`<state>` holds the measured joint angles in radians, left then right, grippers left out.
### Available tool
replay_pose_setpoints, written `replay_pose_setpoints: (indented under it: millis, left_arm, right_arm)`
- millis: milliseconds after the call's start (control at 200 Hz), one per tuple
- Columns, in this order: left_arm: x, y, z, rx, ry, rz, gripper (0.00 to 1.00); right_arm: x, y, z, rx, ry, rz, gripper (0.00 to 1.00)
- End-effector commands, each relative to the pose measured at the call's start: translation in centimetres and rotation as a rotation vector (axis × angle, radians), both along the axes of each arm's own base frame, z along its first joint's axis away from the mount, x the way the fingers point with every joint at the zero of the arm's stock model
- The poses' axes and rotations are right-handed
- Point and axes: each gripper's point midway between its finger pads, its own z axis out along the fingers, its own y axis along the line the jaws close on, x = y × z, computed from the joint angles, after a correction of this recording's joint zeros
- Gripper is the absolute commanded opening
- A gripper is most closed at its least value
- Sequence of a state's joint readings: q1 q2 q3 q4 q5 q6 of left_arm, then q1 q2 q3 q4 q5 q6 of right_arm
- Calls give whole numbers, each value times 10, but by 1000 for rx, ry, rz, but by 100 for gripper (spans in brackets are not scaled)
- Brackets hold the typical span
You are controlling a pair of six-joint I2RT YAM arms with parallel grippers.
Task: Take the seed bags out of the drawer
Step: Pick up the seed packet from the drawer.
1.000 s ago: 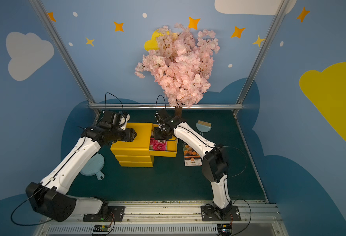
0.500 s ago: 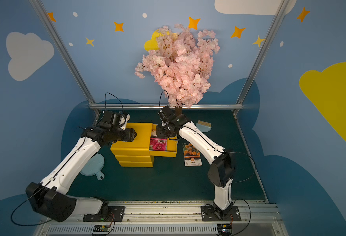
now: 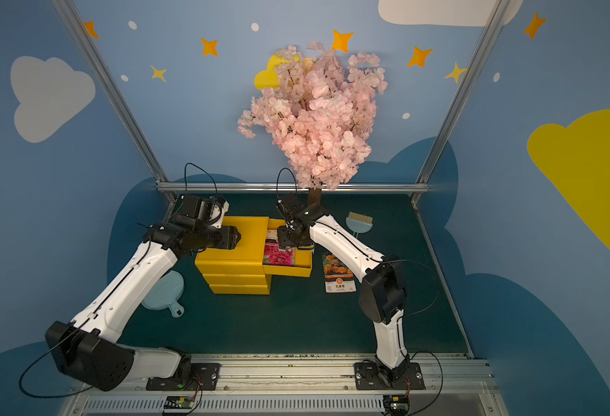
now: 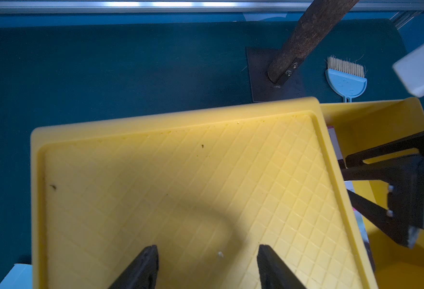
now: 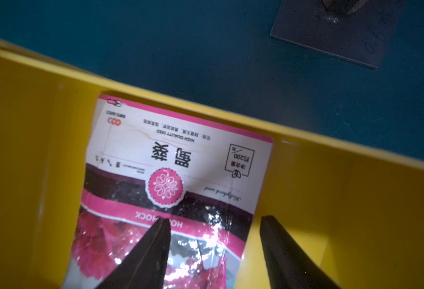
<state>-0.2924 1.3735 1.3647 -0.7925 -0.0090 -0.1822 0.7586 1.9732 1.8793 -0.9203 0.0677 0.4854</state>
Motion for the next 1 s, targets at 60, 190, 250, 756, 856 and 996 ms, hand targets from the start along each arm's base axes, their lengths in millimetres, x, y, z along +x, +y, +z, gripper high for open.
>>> replay_pose_setpoints:
  millis: [60, 190, 250, 756, 856, 996]
  left_arm:
    - [-24, 5, -46, 36, 196, -8, 67]
    - [-24, 4, -48, 37, 204, -10, 67]
    - [-24, 4, -48, 37, 204, -9, 67]
    - [-26, 6, -48, 39, 204, -7, 67]
    - [-26, 6, -47, 40, 203, -6, 67]
    - [-26, 6, -48, 41, 206, -6, 67]
  right_arm:
    - [4, -6, -5, -5, 34, -31, 63]
    - [4, -3, -8, 68, 99, -44, 58]
    - [3, 1, -8, 104, 108, -44, 55]
    - [4, 10, -4, 254, 153, -60, 18]
    - [3, 11, -1, 297, 156, -63, 11]
    - [2, 12, 9, 356, 156, -61, 3]
